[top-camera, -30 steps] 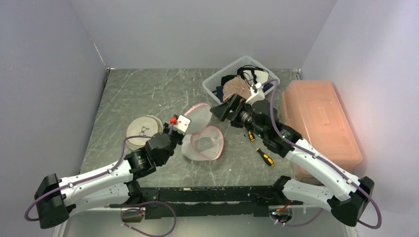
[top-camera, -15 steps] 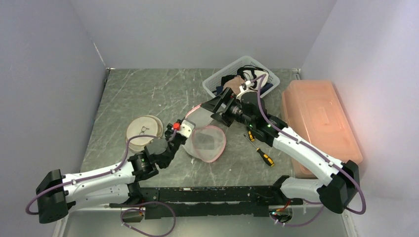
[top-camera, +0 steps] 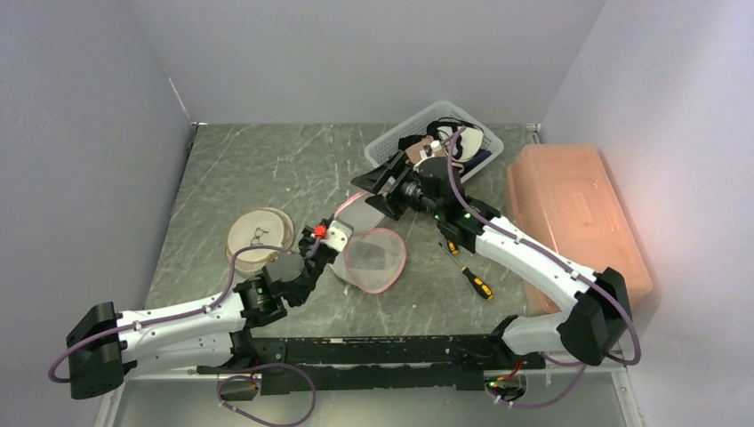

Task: Unzip the laundry bag and remove the bra
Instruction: Close the laundry bag at the center of the board.

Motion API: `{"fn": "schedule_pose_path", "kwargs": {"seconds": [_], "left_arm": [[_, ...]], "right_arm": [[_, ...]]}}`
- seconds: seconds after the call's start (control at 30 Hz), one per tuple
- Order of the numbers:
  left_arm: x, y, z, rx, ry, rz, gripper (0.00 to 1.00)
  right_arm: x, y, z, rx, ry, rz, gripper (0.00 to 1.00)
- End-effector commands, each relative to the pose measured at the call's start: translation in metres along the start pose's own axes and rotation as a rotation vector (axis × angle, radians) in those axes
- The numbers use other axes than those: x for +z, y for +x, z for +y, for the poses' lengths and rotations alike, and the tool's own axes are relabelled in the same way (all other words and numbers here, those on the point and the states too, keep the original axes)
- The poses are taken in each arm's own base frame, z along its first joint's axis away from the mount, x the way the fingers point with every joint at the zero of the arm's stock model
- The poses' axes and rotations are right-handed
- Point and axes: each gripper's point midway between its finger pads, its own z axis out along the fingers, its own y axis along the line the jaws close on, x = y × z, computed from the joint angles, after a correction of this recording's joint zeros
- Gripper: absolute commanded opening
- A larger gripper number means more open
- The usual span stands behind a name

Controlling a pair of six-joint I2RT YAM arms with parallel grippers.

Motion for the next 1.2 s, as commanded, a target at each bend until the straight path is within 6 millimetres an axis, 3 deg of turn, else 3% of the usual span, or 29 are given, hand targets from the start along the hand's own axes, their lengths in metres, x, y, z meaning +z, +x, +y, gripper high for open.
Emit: {"fn": "schedule_pose_path", "kwargs": {"seconds": [0.0,0.07,0.3,0.47,0.77,0.93,1.17], "left_arm": [[0.000,-0.008,0.004,-0.016,-0.033,-0.029,0.04],[-0.001,-0.007,0.005,-0.019,-0.034,-0.031,0.07],[-0.001,-0.004,0.004,-0.026,-0.038,-0.026,0.11],[-0.002,0.001,0.006,-0.054,-0.056,0.014,0.40],[-0.029,0.014,0.012,-0.302,-0.055,0.175,0.84],[-0.051,0.025,0.010,-0.406,-0.016,0.280,0.85],[-0.068,0.025,0.013,-0.510,-0.006,0.335,0.85]], "right_arm": [[0.004,-0.001,0.014,0.036,-0.053,-0.003,0.70],[0.003,-0.002,0.014,0.026,-0.054,-0.009,0.65],[0.002,-0.002,0.012,0.000,-0.074,-0.016,0.29],[-0.003,0.003,0.003,-0.054,-0.062,-0.002,0.00],[-0.007,0.015,-0.038,-0.242,-0.032,0.045,0.00],[0.000,0.027,-0.067,-0.276,-0.050,0.114,0.00],[0.007,0.044,-0.088,-0.357,-0.151,0.177,0.00]]}}
